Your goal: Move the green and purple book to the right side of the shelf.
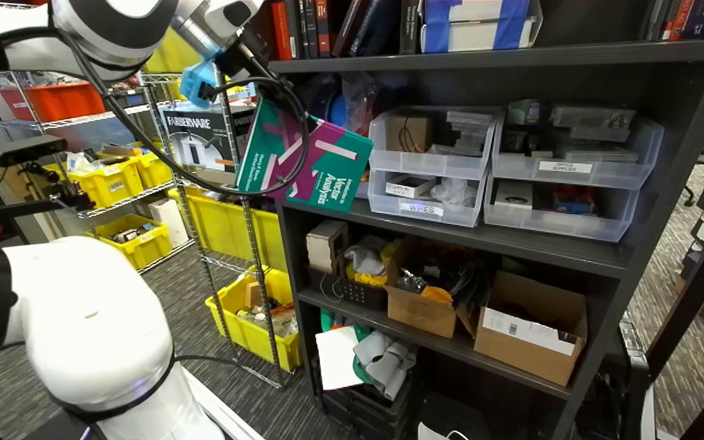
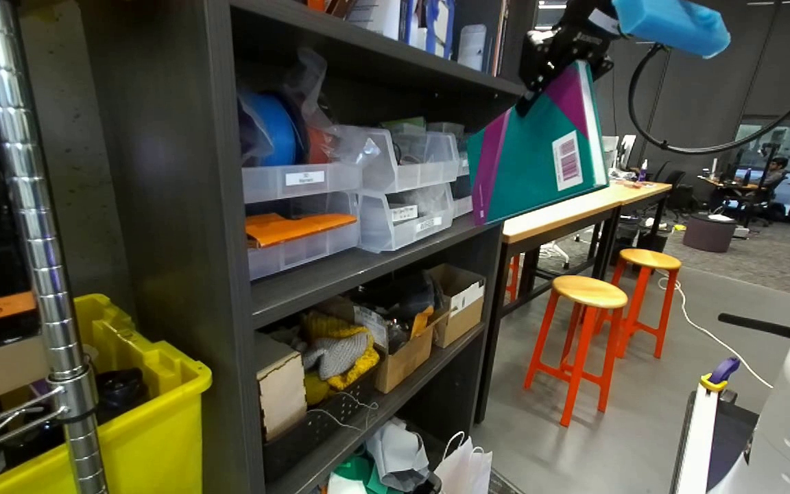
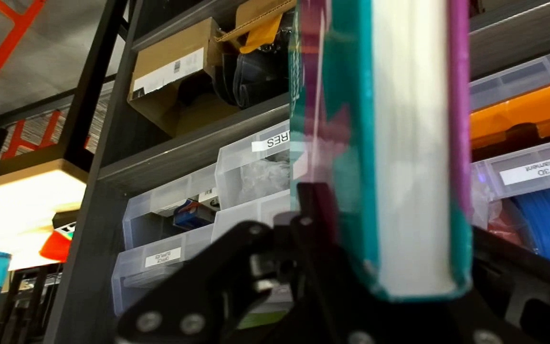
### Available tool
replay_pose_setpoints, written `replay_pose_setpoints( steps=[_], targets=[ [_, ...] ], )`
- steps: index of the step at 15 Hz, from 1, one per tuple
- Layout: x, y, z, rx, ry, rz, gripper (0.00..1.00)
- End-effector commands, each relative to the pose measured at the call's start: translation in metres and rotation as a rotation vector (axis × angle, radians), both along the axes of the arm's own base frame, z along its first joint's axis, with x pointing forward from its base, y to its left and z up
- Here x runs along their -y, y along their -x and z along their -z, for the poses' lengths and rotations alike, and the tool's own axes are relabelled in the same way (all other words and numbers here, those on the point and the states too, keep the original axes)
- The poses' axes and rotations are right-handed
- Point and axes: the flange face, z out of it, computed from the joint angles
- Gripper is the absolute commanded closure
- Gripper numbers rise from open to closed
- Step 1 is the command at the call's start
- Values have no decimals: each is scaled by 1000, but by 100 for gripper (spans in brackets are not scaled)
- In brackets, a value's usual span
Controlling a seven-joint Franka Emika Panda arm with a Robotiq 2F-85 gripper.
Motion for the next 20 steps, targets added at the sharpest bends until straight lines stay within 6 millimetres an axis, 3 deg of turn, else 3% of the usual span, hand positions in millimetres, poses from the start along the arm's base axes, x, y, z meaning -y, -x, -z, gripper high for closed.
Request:
replay_pose_setpoints(
  steps=[1, 6, 20],
  targets=[
    [15, 21, -21, 62, -1, 55, 94],
    [29, 30, -25, 82, -10, 96, 94],
    [80, 22, -41, 100, -42, 214, 94]
  ],
)
